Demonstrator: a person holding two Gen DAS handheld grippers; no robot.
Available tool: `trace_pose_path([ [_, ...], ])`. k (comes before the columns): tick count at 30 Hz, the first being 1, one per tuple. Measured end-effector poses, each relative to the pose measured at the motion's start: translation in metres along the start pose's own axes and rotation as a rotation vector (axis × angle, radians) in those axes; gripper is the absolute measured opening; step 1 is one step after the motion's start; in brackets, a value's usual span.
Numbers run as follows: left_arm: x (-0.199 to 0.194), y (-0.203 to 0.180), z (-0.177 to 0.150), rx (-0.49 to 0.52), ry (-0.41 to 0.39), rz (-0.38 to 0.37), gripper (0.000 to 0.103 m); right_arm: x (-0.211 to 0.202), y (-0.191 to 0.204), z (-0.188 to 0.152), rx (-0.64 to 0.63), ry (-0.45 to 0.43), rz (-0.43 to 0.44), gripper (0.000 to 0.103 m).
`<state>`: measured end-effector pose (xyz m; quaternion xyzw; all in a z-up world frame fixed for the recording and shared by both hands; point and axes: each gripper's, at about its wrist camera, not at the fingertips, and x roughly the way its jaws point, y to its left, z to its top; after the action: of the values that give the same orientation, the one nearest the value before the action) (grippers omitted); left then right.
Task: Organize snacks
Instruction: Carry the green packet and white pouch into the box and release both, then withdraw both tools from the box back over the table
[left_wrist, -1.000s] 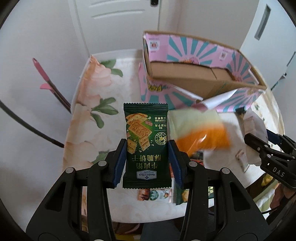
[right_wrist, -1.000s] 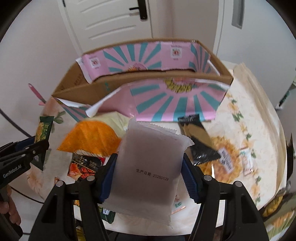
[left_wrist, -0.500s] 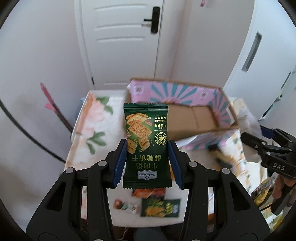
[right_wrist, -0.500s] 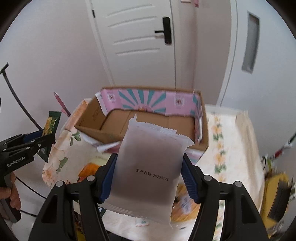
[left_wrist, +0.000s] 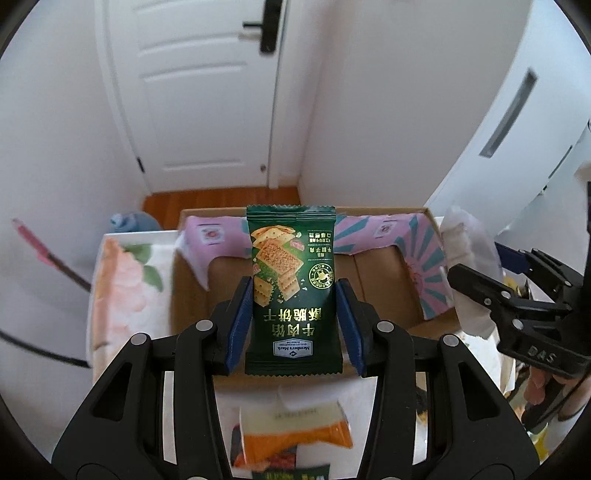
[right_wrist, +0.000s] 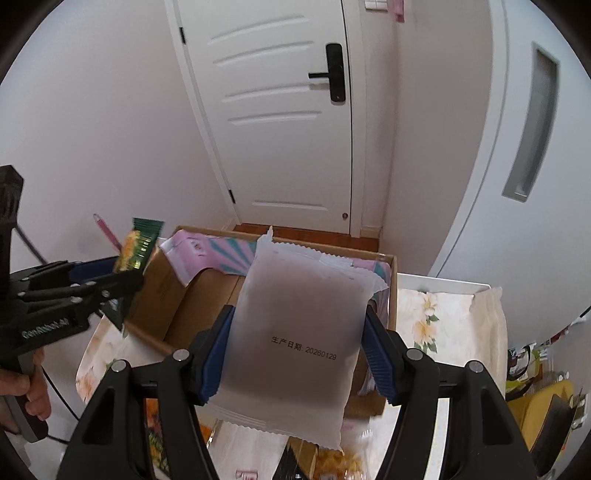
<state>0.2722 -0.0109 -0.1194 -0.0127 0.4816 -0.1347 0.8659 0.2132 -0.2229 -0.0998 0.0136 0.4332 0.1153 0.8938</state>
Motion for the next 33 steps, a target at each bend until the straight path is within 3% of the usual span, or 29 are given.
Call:
trace_pose_path([
  [7, 0.077, 0.016, 0.018, 0.007, 0.141, -0.005, 0.041, 0.048, -0.006, 0.014, 0.046, 0.07, -0.011, 0.061],
  [13, 0.106, 0.016, 0.014, 0.051, 0.204, 0.027, 0.043, 0.074, -0.006, 0.01, 0.07, 0.127, -0.016, 0.061],
  [15, 0.112, 0.014, 0.012, 0.067, 0.221, 0.036, 0.062, 0.079, -0.007, 0.009, 0.083, 0.142, -0.015, 0.061],
  [16, 0.114, 0.012, 0.012, 0.073, 0.223, 0.049, 0.089, 0.082, -0.007, 0.009, 0.089, 0.149, -0.014, 0.061],
  [17, 0.112, 0.011, 0.011, 0.081, 0.207, 0.068, 0.103, 0.084, -0.006, 0.008, 0.094, 0.158, -0.009, 0.061],
  [26, 0.088, 0.013, -0.003, 0.101, 0.161, 0.092, 0.103, 0.093, -0.005, 0.009, 0.103, 0.189, -0.004, 0.061],
  [33, 0.073, 0.024, -0.008, 0.086, 0.143, 0.104, 0.103, 0.123, 0.001, 0.011, 0.13, 0.277, 0.029, 0.061],
])
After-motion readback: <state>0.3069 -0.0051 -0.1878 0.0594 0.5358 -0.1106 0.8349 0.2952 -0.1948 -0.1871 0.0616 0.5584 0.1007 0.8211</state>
